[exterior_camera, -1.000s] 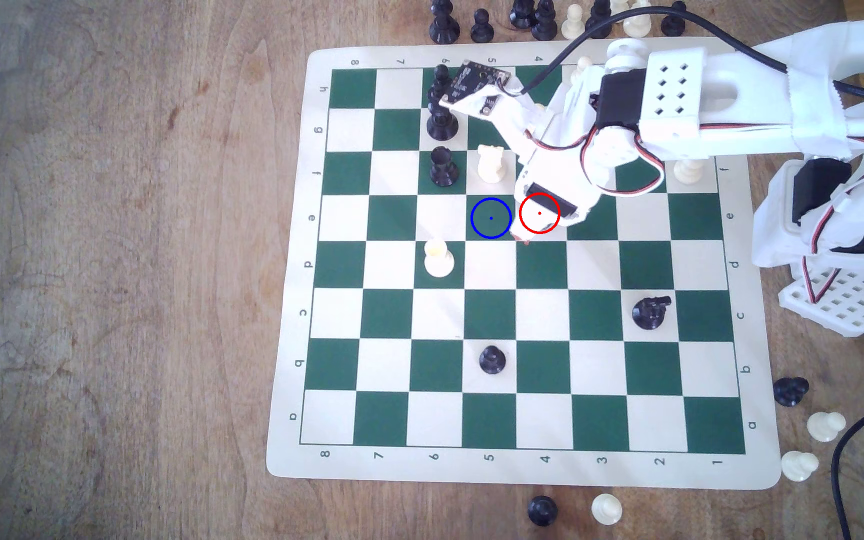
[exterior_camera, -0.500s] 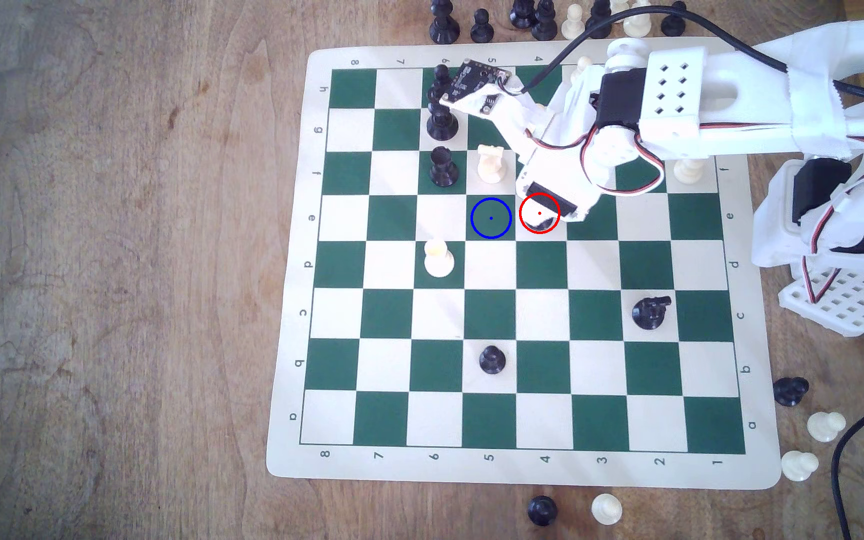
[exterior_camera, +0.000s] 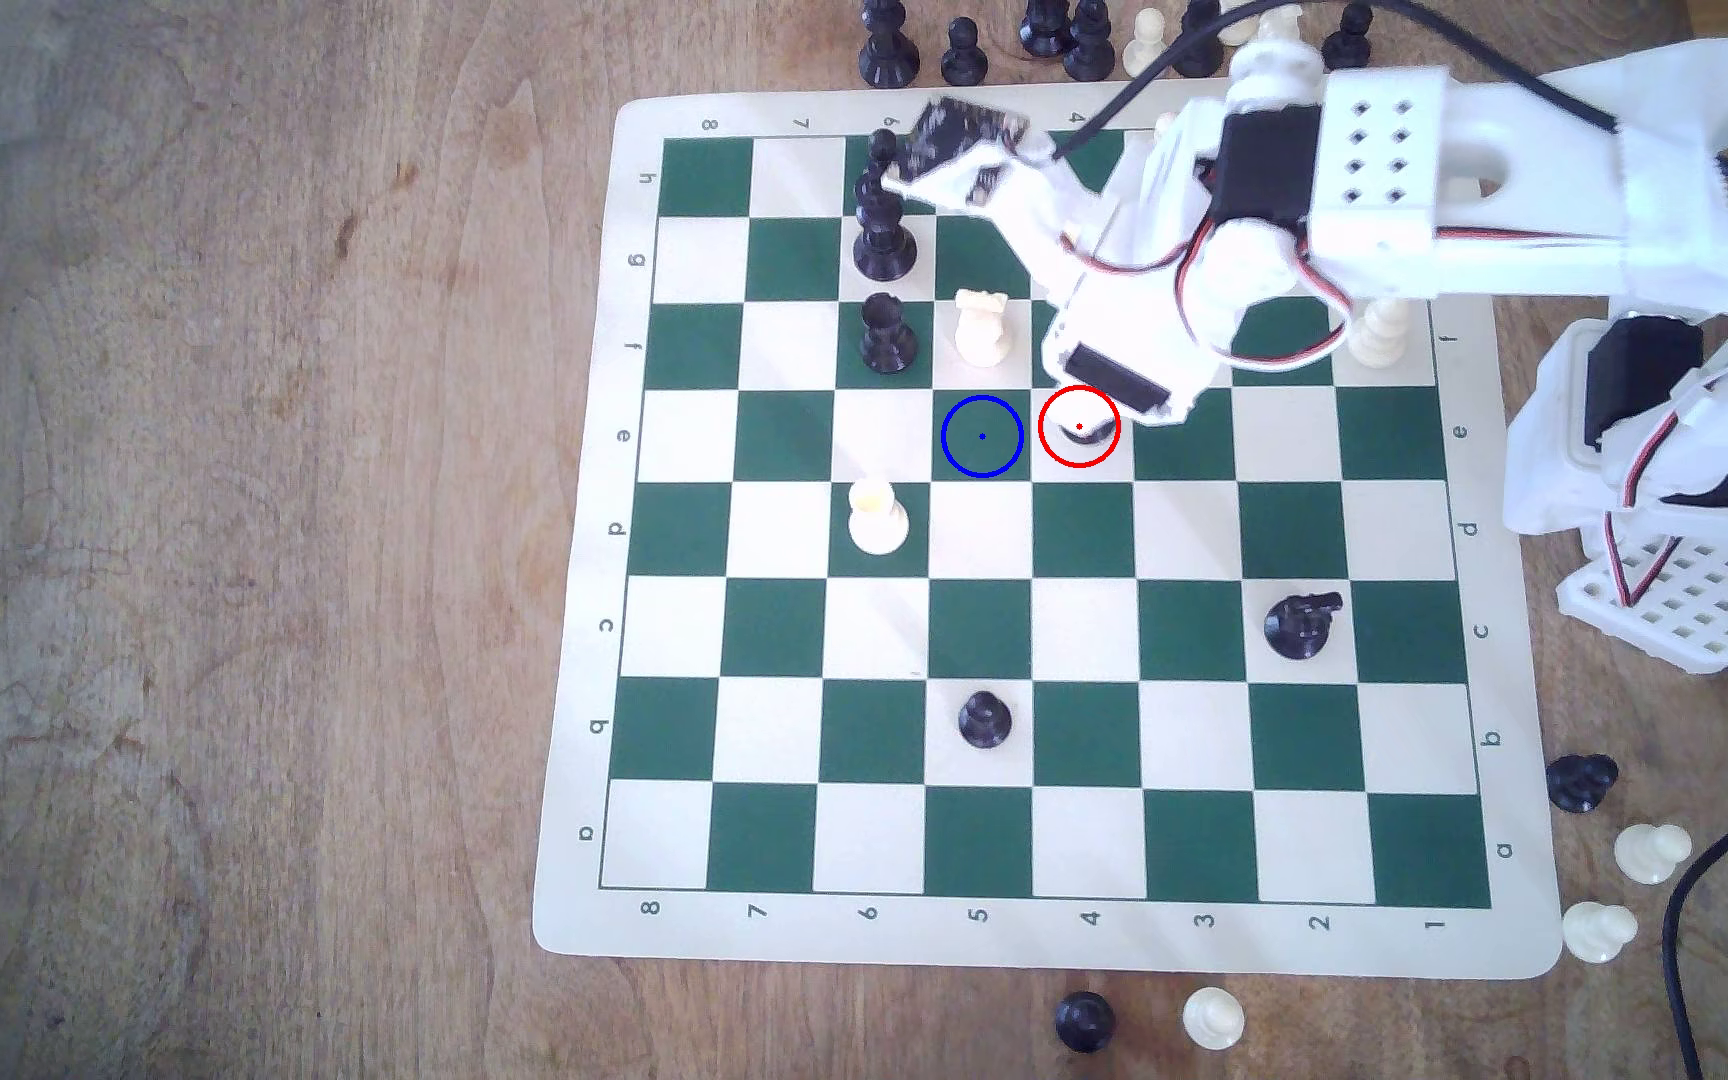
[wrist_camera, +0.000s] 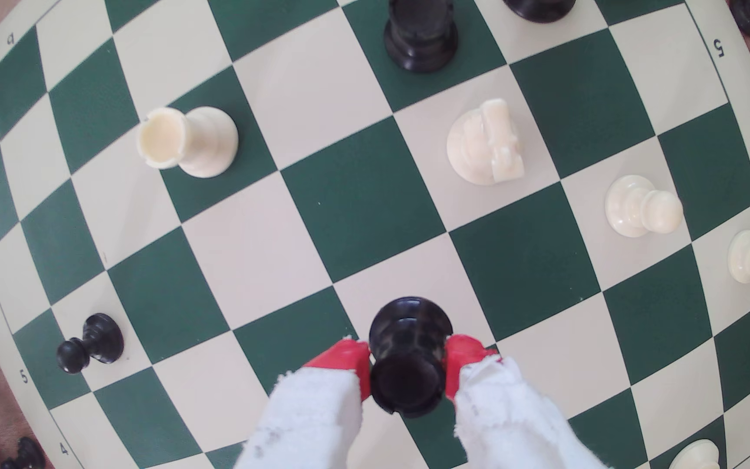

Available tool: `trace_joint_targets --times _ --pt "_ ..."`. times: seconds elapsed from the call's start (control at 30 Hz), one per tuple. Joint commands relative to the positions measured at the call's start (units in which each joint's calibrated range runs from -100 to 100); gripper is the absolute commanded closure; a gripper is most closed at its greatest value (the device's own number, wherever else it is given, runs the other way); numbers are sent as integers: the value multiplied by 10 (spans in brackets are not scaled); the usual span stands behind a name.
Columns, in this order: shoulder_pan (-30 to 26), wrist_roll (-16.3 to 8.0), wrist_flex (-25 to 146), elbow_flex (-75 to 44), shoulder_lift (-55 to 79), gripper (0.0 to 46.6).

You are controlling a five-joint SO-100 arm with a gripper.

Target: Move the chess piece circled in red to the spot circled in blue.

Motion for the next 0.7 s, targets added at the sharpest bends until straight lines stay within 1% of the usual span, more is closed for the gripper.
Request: trace_joint_targets --times 0.0,0.23,0.43,0.67 --pt "-24 2 36 -123 -6 464" --pt "-31 1 9 -190 89 464" --pt "-23 4 -11 -238 164 464" --pt "-18 6 -29 -236 196 464"
